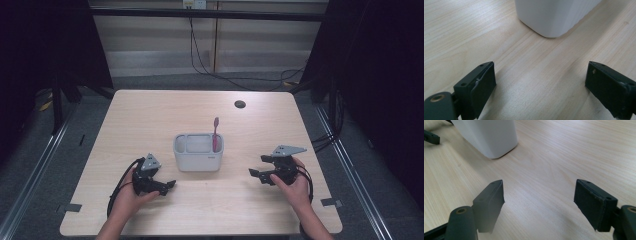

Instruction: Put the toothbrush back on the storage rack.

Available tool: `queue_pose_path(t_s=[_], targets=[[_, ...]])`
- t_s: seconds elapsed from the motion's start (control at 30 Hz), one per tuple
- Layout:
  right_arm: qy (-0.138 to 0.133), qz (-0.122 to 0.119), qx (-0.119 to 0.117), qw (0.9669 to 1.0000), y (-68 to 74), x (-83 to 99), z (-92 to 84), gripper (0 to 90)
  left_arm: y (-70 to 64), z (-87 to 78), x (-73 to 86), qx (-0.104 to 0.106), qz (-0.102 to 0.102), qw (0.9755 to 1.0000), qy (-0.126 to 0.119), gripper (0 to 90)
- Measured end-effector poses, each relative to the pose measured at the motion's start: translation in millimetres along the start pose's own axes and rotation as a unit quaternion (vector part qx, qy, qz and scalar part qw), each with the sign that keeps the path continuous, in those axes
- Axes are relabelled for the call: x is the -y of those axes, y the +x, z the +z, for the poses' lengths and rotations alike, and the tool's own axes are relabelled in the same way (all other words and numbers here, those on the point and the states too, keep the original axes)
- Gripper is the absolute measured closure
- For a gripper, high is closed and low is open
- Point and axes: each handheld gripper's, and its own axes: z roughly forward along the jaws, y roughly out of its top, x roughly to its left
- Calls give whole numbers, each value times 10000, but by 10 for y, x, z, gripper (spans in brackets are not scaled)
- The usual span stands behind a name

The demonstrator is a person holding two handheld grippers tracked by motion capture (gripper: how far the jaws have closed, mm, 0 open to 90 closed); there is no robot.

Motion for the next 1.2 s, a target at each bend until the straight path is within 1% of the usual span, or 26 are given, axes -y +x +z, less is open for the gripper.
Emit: queue_pose_path(t_s=[0.1,0.23,0.4,0.73,0.97,1.1,1.2], targets=[[38,-34,4,10000,-12,24,11,243,0,0,0,0,2,10000,2,91],[66,2,21,10000,-40,49,11,241,0,0,0,1,2,10000,2,90],[111,13,103,9999,-82,84,5,238,0,0,0,1,1,10000,2,90],[201,-85,220,9995,-167,145,-12,238,-1,-1,1,-2,-2,10000,2,91],[191,-80,283,9994,-205,173,-23,232,-1,-1,1,-1,-3,10000,1,90],[256,-97,304,9992,-224,189,-26,232,-1,-1,1,-3,-1,10000,1,90],[309,-82,366,9988,-234,202,-21,232,-1,-1,1,-2,0,10000,2,91]])
